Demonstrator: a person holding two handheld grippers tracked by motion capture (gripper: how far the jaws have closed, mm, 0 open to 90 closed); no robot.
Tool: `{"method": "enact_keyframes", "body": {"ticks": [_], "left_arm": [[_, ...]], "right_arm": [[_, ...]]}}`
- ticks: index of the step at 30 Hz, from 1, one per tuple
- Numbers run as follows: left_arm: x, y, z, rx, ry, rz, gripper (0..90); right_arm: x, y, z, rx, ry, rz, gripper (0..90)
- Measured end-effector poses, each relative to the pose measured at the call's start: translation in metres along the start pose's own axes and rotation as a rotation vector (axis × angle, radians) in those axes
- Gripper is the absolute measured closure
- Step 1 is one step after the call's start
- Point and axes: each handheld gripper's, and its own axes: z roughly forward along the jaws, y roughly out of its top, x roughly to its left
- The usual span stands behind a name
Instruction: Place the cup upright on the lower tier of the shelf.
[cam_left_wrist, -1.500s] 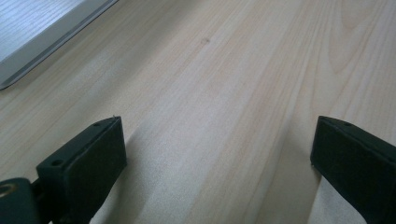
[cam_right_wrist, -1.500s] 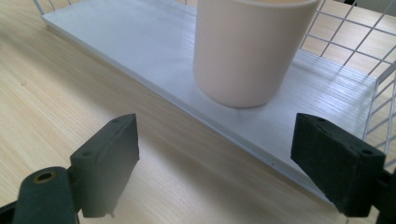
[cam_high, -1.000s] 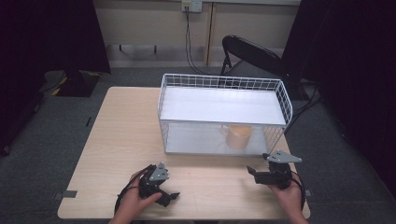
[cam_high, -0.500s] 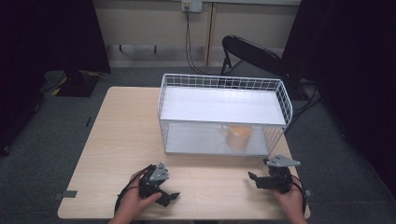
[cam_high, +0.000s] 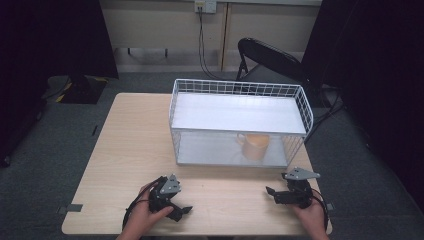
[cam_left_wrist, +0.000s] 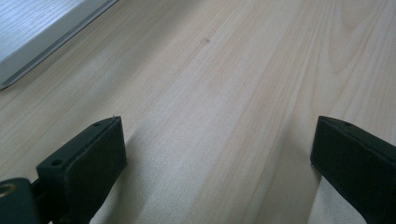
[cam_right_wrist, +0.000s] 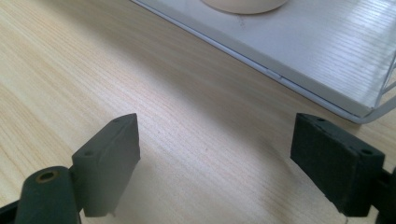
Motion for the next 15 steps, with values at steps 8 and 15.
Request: {"method": "enact_keyframes", "body": {"ticks": [8, 15], "left_arm": [[0.0000, 0.0000, 0.0001, 0.000, 0.000, 0.000, 2.9], [0.0000, 0.0000, 0.0000, 0.000, 0.000, 0.000, 2.9]], "right_arm": [[0.0003, -0.0030, 0.0032, 0.025, 0.016, 0.005, 15.4], [0.0018, -0.0023, 0.0042, 0.030, 0.024, -0.002, 15.0]]}}
